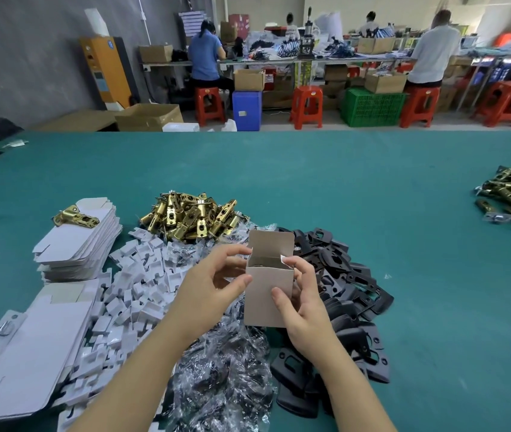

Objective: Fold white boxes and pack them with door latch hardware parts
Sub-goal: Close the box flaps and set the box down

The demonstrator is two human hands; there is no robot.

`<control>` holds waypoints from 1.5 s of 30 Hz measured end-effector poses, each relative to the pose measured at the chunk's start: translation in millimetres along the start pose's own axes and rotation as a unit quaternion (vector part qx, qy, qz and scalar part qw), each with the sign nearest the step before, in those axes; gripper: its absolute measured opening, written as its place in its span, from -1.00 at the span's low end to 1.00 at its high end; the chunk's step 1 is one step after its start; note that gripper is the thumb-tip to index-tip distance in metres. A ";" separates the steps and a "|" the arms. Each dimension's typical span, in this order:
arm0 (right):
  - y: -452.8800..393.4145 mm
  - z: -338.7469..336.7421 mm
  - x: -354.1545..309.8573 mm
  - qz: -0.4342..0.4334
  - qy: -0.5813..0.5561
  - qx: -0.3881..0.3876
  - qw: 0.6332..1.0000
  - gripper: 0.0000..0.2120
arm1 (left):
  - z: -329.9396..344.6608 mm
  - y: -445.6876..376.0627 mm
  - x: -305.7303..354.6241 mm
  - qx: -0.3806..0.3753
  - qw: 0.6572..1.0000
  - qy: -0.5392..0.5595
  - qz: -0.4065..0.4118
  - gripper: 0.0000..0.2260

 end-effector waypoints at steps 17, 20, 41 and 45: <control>-3.1 -2.9 9.7 0.024 0.035 0.001 0.999 -0.63 | 6.3 -11.8 6.9 0.055 0.995 -0.050 -0.062 -0.83; -3.6 -4.2 9.8 0.017 0.040 0.007 0.999 -0.72 | 9.1 -16.1 7.6 0.039 0.993 0.026 -0.107 -0.89; -5.2 -4.8 10.3 0.022 0.043 0.030 0.998 -0.79 | 9.2 -8.3 3.7 -0.055 0.987 0.109 -0.099 -0.80; -4.7 -4.2 9.2 0.033 0.018 0.035 0.999 -0.78 | 9.3 -4.6 6.0 -0.044 0.987 0.122 -0.100 -0.76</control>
Point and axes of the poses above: each hand's wrist, its own y-axis away from the middle knuckle, its own z-axis out of the palm, x = y × z, the point moved 1 cm from there along -y, towards the middle knuckle, and after that the axes turned 3 degrees about -z, right-handed, at the moved point
